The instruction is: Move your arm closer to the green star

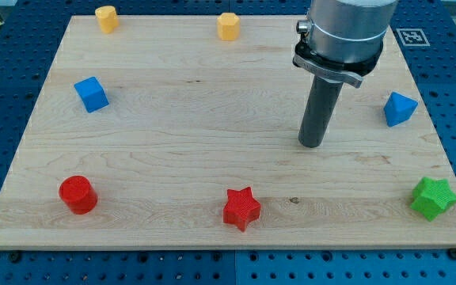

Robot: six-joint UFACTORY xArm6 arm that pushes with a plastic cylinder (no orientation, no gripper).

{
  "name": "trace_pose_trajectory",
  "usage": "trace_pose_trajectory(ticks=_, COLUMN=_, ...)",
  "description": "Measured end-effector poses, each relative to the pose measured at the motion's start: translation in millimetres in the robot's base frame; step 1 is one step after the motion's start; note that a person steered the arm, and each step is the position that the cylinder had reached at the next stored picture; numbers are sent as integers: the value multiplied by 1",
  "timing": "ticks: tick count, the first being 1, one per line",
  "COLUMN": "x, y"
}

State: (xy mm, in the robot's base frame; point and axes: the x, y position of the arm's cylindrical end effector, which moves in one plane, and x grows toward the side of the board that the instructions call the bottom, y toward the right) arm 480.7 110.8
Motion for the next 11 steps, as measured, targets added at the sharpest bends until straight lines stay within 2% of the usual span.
trace_pose_trajectory(ticks=3, x=0, y=0)
trace_pose_trajectory(ticks=4, x=-1, y=43)
trace_pose_trajectory(ticks=5, x=-1, y=113)
trace_pose_trajectory(ticks=6, x=18, y=178)
trace_pose_trajectory(ticks=7, x=60, y=220)
trace_pose_trajectory(ticks=8, x=106, y=219)
trace_pose_trajectory(ticks=9, x=106, y=217)
trace_pose_trajectory(ticks=11, x=107, y=143)
